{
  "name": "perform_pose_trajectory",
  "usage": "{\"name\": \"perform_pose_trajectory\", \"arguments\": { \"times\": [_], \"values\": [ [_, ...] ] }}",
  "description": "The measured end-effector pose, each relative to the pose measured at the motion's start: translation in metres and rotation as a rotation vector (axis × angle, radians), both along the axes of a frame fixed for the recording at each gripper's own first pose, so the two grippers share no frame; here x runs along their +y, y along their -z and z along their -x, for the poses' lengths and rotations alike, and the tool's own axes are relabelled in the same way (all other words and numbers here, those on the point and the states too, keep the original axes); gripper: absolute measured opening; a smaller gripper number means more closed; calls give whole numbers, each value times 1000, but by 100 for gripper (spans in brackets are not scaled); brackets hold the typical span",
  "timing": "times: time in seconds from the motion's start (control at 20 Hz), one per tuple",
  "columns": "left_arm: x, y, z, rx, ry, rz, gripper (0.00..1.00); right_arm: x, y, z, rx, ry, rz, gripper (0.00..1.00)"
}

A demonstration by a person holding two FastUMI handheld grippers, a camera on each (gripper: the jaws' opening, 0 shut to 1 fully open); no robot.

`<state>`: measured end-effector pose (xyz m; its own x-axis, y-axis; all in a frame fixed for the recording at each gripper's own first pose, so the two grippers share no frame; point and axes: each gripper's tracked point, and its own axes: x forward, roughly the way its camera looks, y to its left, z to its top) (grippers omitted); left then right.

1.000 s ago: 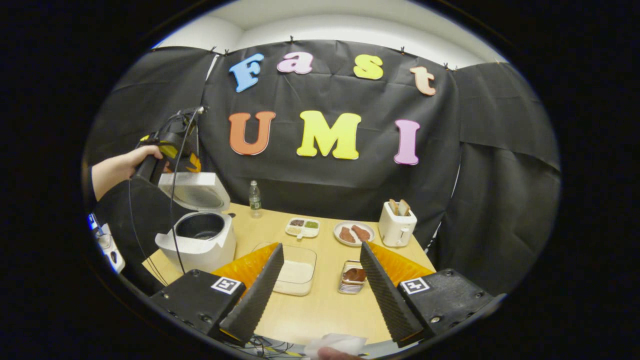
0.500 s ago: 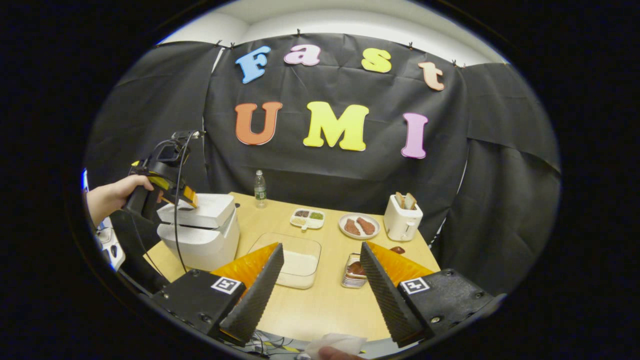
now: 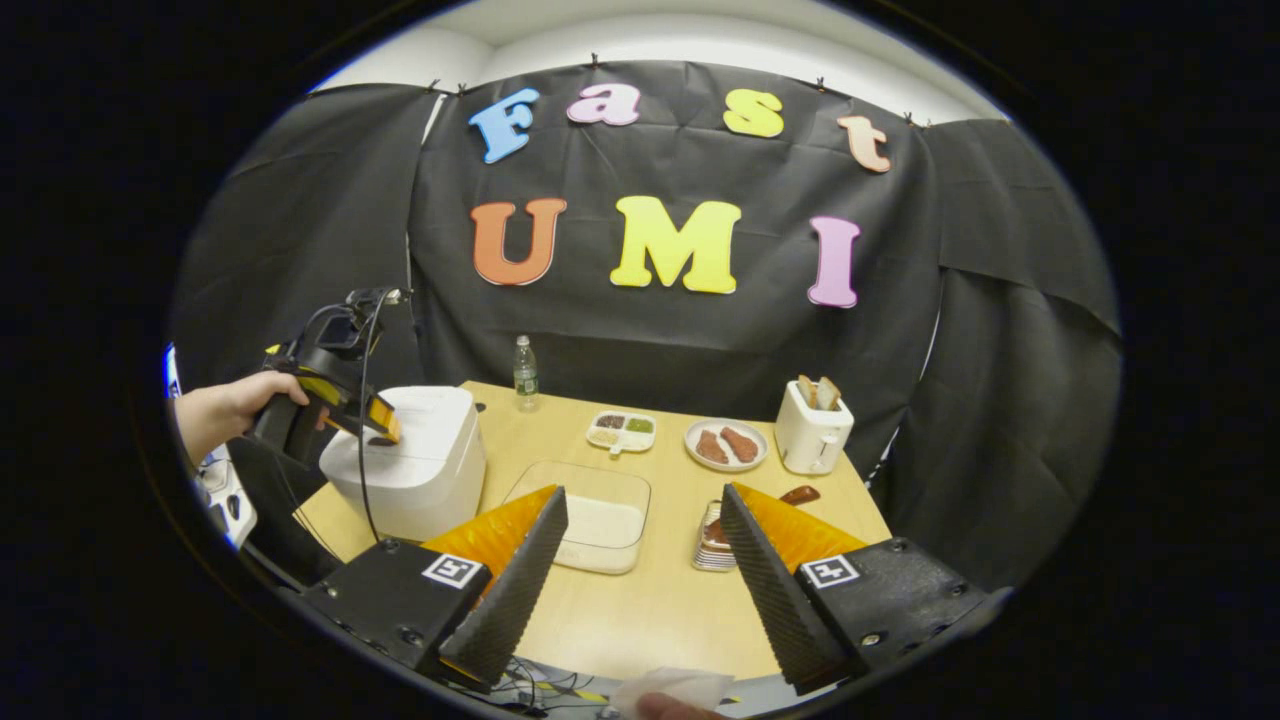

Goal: Close the left gripper, press the button to open the rice cooker; take a wooden spoon from the chopstick holder with the right hand, scoop a spoonful of rice and pour it into the rice cooker, then put the wooden spoon back into the chopstick holder.

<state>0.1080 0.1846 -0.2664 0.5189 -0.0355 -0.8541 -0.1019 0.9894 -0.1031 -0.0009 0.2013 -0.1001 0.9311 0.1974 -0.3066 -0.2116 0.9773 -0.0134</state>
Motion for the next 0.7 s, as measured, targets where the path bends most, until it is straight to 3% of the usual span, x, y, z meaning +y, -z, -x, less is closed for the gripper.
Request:
{"name": "perform_pose_trajectory", "arguments": {
  "times": [0.7],
  "values": [
    [2,0,-7,-24,41,-8,100,11,-1,-11,18,-18,-57,100]
  ]
}}
